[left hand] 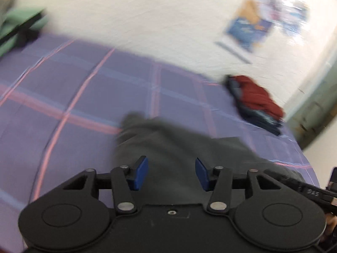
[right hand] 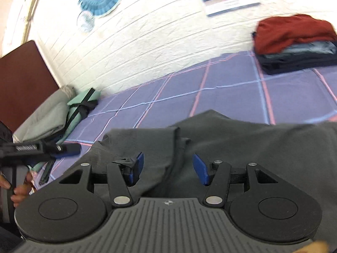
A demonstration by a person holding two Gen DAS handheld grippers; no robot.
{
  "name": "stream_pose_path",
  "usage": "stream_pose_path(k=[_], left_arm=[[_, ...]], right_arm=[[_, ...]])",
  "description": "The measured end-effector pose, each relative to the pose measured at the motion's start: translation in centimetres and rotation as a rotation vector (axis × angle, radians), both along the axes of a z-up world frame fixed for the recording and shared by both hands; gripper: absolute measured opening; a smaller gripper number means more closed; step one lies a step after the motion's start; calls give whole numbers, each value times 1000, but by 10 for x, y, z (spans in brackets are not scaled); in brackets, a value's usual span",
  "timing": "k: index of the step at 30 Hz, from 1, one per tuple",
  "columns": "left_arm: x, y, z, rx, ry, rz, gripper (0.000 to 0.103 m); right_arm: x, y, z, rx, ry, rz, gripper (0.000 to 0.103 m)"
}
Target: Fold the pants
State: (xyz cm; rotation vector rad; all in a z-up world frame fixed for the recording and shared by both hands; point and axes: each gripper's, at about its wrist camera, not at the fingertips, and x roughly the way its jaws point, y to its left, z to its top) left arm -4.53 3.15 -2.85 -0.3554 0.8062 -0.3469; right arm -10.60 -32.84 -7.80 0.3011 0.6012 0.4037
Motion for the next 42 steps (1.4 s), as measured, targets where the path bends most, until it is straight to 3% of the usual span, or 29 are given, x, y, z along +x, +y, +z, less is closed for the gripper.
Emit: stream_pose_path(k=[3,8,9,11,12,14,19,21,23,25,26,29,31,33,36,39,42], left_arm=[[-9,24,-12,-43,41,74,103],[-15,44,-18,-85,66,83,103],[-17,46,-19,-79,71,75,103],[-19,49,-20,-50,76,71,103],[-19,50,-21,-38,80,78,103],[-22,54,-25,-50,94,93,103],[-20,57,-30,-88,119,94,103],[-19,54,-30,-92,122,87,103],[-17,49,-30,-92,120,75,103],[-16,46,-30,-101,119,60,103],[-16,45,-30,-108,120,53,103],[-14,43,-30,-116,112,36,103],[-12,42,-32,-118,114,32,103],[-8,39,-35,-129,124,21,103],[-6,37,-39,-136,130,4,103],[-5,35,-40,-141,124,-15,103],[-4,34,-42,-143,128,-29,103]], right_arm=[[21,9,-10,7,54,10,97],[41,11,-30,164,173,10,94],[43,13,-34,187,192,6,74],[47,19,-34,204,232,-9,18],[45,20,-29,224,212,-8,11],[35,17,-12,257,150,7,10],[13,-4,8,155,81,-33,9],[12,-12,-4,120,119,-76,9],[16,-17,-21,148,181,-86,11],[18,-17,-30,129,224,-88,28],[17,-18,-28,115,221,-95,31],[10,-20,1,51,101,-150,47],[14,-15,22,42,15,-81,56],[33,1,30,48,2,43,76],[65,41,25,56,-2,252,78],[96,87,18,-8,-22,378,77],[118,116,14,-23,3,501,70]])
